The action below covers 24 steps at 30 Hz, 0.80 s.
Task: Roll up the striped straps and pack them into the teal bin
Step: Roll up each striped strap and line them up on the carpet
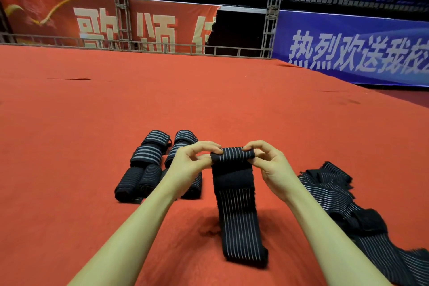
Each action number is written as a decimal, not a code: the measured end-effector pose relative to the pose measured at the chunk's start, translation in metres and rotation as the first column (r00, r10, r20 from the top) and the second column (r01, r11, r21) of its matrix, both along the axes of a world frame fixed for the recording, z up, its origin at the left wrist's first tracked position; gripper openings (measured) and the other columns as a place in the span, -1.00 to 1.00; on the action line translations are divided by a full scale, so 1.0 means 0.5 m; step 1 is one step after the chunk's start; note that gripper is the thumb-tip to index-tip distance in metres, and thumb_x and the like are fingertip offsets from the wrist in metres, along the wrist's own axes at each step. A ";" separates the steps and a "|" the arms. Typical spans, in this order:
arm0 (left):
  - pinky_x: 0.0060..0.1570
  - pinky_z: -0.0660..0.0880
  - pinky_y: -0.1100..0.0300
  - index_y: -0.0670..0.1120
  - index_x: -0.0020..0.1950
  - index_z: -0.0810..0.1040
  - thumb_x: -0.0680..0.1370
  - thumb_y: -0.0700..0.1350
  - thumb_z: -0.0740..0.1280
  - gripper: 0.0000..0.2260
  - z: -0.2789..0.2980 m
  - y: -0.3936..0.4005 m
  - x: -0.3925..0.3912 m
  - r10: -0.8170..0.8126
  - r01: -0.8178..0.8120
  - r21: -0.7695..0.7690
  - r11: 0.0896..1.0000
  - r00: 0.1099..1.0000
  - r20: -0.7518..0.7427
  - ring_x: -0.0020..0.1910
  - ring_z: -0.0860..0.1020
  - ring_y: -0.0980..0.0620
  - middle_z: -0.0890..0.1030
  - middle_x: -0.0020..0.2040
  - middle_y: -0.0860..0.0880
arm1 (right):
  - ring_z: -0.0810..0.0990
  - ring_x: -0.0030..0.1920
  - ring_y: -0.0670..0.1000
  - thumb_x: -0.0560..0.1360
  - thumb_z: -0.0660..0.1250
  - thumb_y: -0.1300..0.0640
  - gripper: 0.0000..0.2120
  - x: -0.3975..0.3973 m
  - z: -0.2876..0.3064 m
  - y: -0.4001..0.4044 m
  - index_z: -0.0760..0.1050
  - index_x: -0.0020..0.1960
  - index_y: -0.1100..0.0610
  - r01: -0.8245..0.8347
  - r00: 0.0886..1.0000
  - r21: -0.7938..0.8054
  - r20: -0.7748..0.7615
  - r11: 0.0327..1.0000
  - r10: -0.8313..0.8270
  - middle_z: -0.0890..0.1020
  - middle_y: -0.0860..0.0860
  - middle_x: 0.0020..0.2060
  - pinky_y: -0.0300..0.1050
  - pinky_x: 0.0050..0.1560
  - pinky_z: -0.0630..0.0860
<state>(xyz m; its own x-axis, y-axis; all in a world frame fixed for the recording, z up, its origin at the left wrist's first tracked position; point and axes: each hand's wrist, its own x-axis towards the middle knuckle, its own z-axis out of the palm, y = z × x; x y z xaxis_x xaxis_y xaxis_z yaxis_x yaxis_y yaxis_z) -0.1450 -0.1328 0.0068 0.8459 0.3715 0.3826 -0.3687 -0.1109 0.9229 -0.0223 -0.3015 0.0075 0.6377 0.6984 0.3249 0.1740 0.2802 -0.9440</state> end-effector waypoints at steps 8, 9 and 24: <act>-0.08 0.57 0.22 -0.17 -0.03 0.62 0.43 -0.41 0.41 -0.80 0.000 -0.003 0.002 0.068 -0.069 -0.022 0.997 0.995 -0.067 -0.11 0.64 0.07 0.68 -0.13 -0.02 | 0.53 -0.03 -0.01 0.30 0.32 0.21 -0.70 0.010 -0.004 -0.007 0.60 0.02 0.11 -0.049 0.999 -0.037 -0.008 0.998 0.049 0.64 0.00 -0.12 -0.14 -0.01 0.38; -0.07 0.57 0.21 -0.17 0.03 0.60 0.42 -0.41 0.42 -0.75 0.000 -0.003 0.002 0.072 -0.074 -0.019 0.997 0.994 -0.076 -0.08 0.64 0.05 0.69 -0.09 -0.05 | 0.53 -0.03 0.00 0.31 0.36 0.16 -0.66 0.011 -0.003 -0.007 0.58 0.09 0.08 -0.055 0.998 -0.057 -0.008 0.997 0.055 0.64 0.01 -0.10 -0.12 -0.01 0.36; -0.07 0.58 0.07 -0.06 0.12 0.59 0.51 -0.35 0.35 -0.73 -0.003 -0.002 -0.012 0.018 -0.008 0.067 0.998 0.990 -0.143 -0.08 0.61 0.00 0.66 -0.02 -0.19 | 0.50 -0.27 -0.04 0.51 0.35 0.17 -0.80 0.002 -0.004 -0.003 0.50 0.13 0.05 -0.040 0.998 -0.171 0.051 0.984 0.049 0.60 -0.03 -0.32 -0.22 -0.10 0.44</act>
<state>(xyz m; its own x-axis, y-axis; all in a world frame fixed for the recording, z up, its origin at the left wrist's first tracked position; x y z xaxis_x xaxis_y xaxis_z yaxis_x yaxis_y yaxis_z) -0.1511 -0.1339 0.0052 0.8891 0.3610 0.2813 -0.2308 -0.1772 0.9567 -0.0213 -0.3031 0.0058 0.5892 0.7737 0.2326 0.2173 0.1255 -0.9680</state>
